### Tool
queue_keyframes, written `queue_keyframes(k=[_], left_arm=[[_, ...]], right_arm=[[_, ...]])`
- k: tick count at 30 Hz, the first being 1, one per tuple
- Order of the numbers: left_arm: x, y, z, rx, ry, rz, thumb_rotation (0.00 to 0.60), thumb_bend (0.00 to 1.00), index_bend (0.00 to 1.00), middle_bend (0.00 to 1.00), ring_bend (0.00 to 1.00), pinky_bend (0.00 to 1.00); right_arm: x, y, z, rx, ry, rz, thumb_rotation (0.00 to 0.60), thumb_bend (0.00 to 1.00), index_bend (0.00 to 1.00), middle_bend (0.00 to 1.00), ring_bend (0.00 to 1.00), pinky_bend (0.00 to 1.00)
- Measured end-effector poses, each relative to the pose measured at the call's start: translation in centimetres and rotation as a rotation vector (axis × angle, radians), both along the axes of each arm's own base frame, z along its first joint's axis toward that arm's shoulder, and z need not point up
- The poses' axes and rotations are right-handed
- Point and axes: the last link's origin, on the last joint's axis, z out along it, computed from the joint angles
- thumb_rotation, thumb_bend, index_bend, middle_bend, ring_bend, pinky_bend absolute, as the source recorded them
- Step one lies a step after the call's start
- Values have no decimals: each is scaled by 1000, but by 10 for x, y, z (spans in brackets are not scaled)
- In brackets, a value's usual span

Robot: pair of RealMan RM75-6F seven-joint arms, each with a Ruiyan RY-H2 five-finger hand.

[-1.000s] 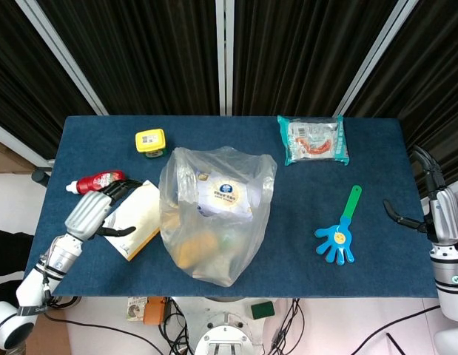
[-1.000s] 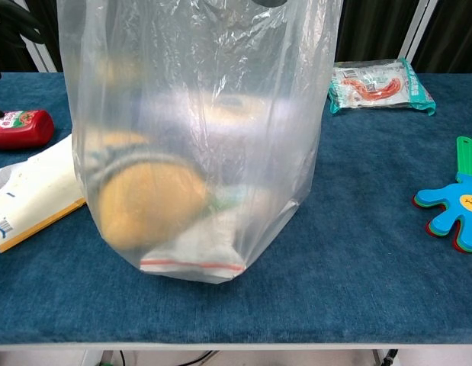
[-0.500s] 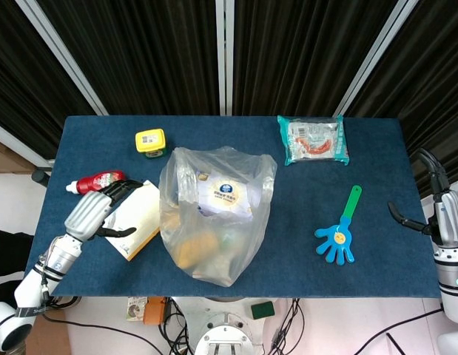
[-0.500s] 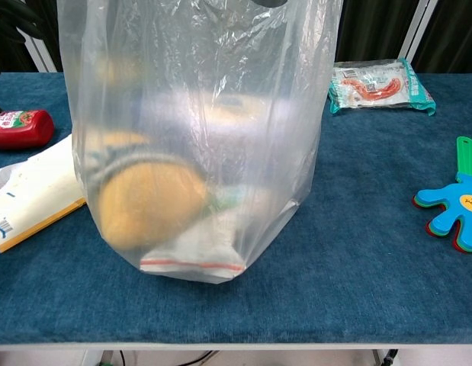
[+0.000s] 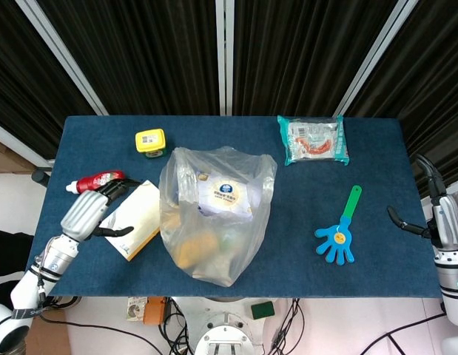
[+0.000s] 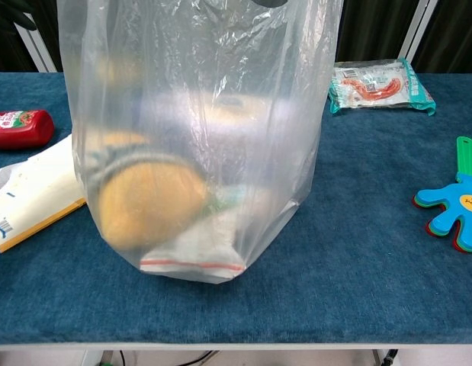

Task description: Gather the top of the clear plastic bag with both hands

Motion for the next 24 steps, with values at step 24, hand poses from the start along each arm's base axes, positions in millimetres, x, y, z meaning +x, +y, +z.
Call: queue_keyframes(k=[24], left_arm=[[-14,-8,13,32,-16,30,600,125,183,199,181,370]], right_arm=[[105,17,-51,461,-351,371,600,145,3,126,21,101]])
